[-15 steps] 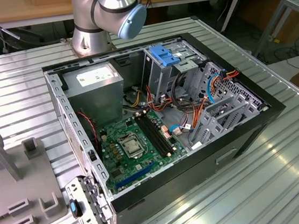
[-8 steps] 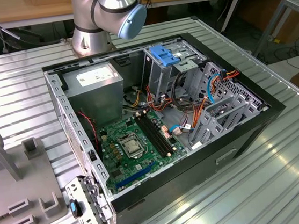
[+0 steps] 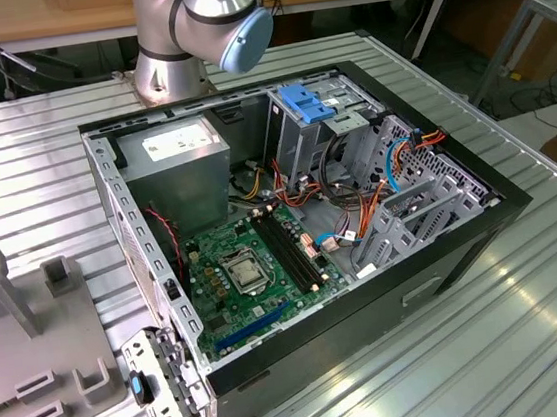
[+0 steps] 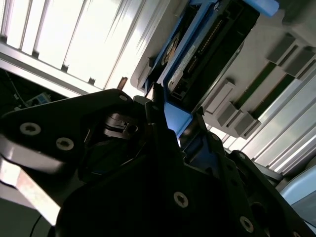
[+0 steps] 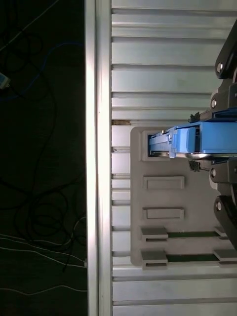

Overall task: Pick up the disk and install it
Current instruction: 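Pick up the disk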

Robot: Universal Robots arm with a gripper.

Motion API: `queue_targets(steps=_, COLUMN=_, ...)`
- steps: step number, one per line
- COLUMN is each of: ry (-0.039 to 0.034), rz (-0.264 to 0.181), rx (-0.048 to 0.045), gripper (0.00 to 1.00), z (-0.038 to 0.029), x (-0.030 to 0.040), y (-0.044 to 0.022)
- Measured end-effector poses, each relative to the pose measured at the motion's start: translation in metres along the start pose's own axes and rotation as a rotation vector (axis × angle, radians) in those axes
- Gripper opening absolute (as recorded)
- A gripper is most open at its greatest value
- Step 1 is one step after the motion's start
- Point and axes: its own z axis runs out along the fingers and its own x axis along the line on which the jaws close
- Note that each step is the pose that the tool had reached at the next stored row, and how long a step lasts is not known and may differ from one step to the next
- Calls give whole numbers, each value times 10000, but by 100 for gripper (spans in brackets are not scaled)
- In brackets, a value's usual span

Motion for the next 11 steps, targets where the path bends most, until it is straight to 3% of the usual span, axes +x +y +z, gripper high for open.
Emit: queue_targets(steps=11, ry=21, rz=0, rx=12, gripper=37, z=-77, x=4, y=-4)
